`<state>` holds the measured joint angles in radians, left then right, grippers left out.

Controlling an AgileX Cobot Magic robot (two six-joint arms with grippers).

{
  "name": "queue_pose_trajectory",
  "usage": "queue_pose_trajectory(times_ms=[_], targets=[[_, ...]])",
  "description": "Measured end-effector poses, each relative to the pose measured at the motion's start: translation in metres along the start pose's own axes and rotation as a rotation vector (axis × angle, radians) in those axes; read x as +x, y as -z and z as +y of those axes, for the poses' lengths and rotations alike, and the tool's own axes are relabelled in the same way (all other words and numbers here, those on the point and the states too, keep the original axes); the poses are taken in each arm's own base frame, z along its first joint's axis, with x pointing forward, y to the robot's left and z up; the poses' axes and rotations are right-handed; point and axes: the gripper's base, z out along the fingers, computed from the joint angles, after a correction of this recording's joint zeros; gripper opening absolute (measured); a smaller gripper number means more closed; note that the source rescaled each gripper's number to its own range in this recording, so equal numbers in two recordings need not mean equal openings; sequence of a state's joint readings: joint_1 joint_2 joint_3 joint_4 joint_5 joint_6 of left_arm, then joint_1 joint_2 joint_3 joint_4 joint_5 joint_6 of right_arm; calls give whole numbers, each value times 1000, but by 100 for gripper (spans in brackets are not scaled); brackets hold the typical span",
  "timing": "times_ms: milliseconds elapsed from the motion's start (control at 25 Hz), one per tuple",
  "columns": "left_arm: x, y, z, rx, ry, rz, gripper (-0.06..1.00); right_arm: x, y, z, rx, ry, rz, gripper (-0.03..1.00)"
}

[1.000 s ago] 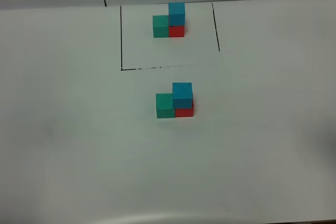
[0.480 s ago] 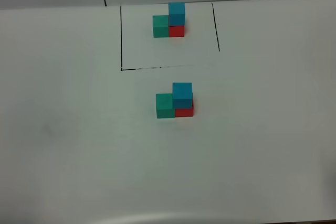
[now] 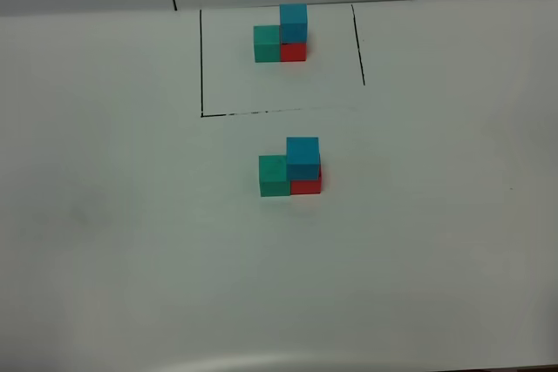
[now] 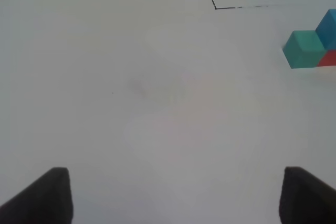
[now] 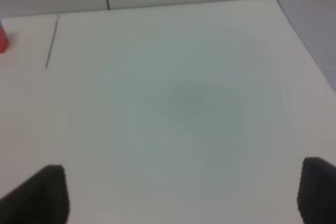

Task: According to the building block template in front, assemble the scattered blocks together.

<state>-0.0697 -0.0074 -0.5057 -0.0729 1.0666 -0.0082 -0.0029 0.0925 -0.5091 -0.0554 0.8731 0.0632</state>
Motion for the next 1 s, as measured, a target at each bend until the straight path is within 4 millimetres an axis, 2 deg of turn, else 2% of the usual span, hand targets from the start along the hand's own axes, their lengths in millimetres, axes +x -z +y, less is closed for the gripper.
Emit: queue_pose_trajectory(times_ms=[160, 280, 480, 1000], targets=[[0, 0, 0, 0, 0, 0, 74, 7, 13, -3, 21, -9, -54, 77], [0, 0, 0, 0, 0, 0, 74, 11, 17, -3, 24, -17, -27, 77], [0, 0, 0, 0, 0, 0, 74, 22, 15, -4, 31, -22, 84, 77], [0, 0, 0, 0, 0, 0, 74, 24, 14, -3, 17, 5, 96, 76]])
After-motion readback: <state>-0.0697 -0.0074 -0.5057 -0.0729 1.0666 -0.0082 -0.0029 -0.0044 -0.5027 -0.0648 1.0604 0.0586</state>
